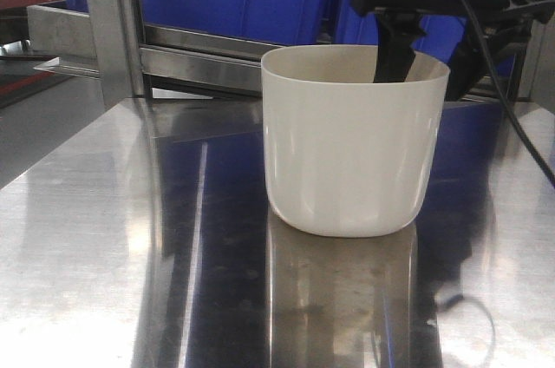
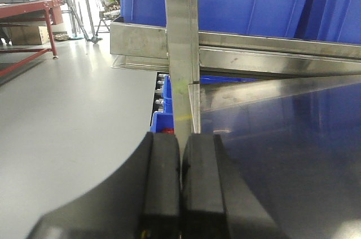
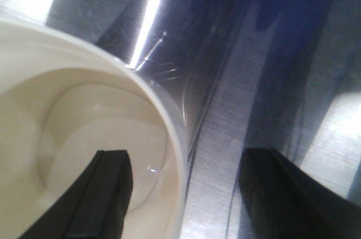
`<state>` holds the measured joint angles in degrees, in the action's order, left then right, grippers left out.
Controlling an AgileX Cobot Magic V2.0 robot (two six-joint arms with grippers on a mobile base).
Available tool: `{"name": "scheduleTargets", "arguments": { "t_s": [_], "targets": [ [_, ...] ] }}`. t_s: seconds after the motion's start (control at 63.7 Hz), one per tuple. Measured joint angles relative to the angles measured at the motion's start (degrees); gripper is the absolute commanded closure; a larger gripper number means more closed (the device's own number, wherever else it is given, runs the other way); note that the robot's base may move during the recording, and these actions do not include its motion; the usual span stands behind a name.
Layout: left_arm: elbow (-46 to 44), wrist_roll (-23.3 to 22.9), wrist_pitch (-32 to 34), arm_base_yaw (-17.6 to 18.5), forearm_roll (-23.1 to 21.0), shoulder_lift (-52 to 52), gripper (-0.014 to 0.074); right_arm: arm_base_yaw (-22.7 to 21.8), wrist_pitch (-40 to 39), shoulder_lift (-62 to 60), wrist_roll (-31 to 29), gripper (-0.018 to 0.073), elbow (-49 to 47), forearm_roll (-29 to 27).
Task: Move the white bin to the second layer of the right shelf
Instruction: 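Lower the right gripper over the white bin's rim and close, then lift the white bin off the table with the right gripper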
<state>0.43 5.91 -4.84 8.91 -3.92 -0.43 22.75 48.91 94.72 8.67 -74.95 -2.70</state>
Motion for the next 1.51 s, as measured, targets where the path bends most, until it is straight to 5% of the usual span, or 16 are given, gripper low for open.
{"name": "scheduleTargets", "arguments": {
  "t_s": [0.298, 0.424, 0.612, 1.162, 1.507],
  "targets": [
    [0.0, 0.0, 0.0, 0.0, 0.0, 0.0, 0.0512, 0.0, -0.4, 3.2, 0.0, 0.0072, 0.0, -0.2],
    [0.0, 0.0, 0.0, 0.0, 0.0, 0.0, 0.0512, 0.0, -0.4, 3.4, 0.0, 0.0201, 0.0, -1.3],
    [0.0, 0.0, 0.0, 0.0, 0.0, 0.0, 0.0512, 0.0, -1.0, 3.4, 0.0, 0.0521, 0.0, -2.3],
    [0.0, 0.0, 0.0, 0.0, 0.0, 0.0, 0.0512, 0.0, -14.7, -16.8, -0.1, 0.0504, 1.1, 1.4],
    [0.0, 0.0, 0.0, 0.0, 0.0, 0.0, 0.0512, -2.3, -22.4, -39.8, -0.1, 0.0504, 18.2, 3.3]
  ]
}}
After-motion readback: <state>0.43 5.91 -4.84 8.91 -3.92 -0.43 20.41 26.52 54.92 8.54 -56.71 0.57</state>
